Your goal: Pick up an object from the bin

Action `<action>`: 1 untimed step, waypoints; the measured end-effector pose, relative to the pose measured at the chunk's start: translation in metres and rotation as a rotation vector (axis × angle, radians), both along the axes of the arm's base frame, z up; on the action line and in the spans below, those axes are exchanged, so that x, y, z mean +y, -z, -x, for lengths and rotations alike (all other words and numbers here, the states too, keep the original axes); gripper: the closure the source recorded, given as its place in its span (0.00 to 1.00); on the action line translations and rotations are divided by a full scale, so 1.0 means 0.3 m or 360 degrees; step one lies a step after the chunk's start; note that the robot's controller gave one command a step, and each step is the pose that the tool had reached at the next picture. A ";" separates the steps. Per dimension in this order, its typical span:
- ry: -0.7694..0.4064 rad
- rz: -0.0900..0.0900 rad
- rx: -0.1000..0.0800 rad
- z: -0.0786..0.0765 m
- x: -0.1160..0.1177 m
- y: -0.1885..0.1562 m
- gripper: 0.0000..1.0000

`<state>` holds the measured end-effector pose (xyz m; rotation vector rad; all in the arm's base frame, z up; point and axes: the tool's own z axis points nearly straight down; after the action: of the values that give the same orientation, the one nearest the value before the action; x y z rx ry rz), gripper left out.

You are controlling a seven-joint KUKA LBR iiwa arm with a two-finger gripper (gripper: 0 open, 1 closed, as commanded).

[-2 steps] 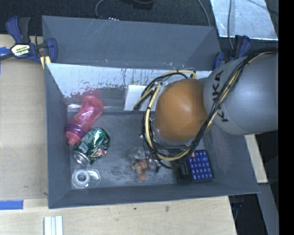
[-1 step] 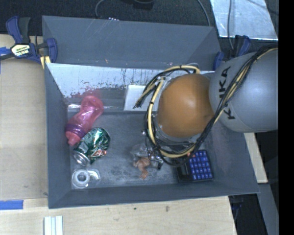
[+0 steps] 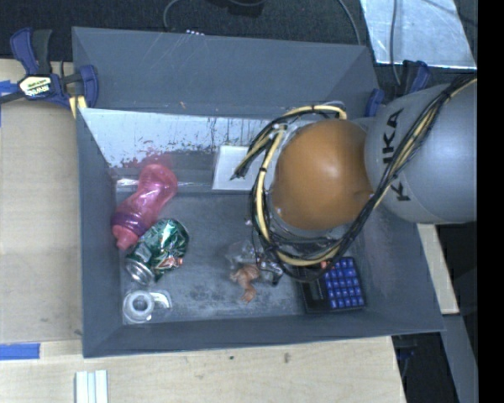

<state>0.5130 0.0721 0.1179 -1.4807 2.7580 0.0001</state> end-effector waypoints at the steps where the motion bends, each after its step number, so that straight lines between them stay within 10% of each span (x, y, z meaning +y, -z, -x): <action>1: 0.0002 -0.0001 -0.0001 -0.001 0.000 -0.025 1.00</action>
Offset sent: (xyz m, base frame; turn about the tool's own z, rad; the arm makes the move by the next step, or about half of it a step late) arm -0.0001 -0.0002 0.0298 0.0000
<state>0.5132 0.0721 0.1254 -1.4787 2.7584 0.0003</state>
